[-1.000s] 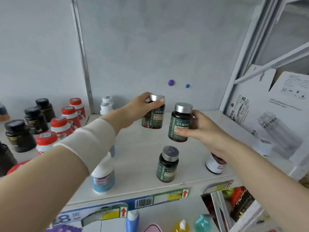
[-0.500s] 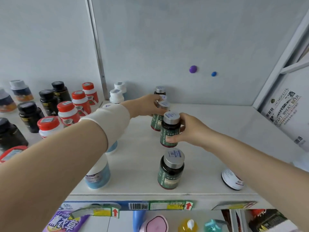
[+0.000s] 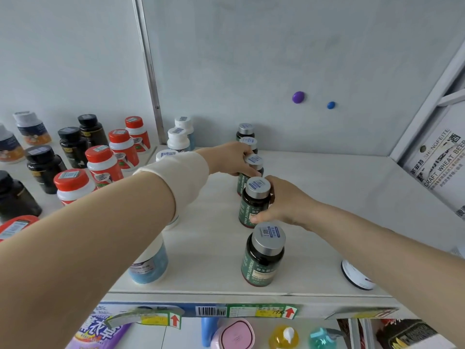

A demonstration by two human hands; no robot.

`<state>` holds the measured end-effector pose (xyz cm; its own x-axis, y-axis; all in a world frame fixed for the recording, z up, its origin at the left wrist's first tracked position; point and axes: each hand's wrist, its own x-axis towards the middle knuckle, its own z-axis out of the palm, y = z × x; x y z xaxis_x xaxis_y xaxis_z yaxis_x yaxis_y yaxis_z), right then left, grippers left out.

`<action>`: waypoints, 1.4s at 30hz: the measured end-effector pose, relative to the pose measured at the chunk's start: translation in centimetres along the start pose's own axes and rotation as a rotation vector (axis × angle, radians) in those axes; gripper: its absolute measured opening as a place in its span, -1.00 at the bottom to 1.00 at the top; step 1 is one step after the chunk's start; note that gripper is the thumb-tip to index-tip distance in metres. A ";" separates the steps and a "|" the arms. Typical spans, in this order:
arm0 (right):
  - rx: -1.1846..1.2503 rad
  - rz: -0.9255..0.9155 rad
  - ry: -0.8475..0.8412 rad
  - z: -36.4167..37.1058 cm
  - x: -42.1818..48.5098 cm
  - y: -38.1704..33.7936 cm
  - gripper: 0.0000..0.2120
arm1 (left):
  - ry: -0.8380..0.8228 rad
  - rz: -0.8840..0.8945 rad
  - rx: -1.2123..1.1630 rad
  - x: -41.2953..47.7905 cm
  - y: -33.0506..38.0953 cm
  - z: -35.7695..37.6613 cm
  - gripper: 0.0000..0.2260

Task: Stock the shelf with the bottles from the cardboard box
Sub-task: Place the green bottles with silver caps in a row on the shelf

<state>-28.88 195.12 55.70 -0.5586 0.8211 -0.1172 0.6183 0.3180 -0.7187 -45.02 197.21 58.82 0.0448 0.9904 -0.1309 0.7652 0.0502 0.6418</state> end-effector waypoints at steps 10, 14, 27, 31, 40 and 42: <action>0.065 0.106 -0.017 -0.4 -0.9 0.1 -0.33 | 0.025 -0.021 0.052 -1.4 0.9 -0.4 -0.52; -0.012 0.115 0.037 -2.7 -2.4 -0.7 -0.28 | 0.125 -0.038 0.194 -4.4 1.7 -2.1 -0.45; -0.588 -0.259 0.233 3.8 -8.7 -12.3 -0.49 | 0.443 -0.167 1.042 -25.2 0.1 -4.5 -0.62; -0.675 -0.417 0.207 10.6 -10.0 -18.5 -0.54 | 0.460 -0.336 1.140 -33.3 -3.9 -6.4 -0.63; -0.751 -0.769 0.077 32.3 -11.6 -36.2 -0.53 | 0.479 -0.721 1.102 -54.8 -19.9 -12.5 -0.57; -0.797 -0.848 0.031 38.5 -12.2 -40.0 -0.54 | 0.466 -0.798 1.045 -60.0 -24.3 -13.5 -0.57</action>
<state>-68.11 154.18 59.49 -0.9529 0.2101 0.2189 0.2315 0.9698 0.0772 -74.96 138.32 61.23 -0.6825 0.7022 0.2028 0.6116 0.7006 -0.3677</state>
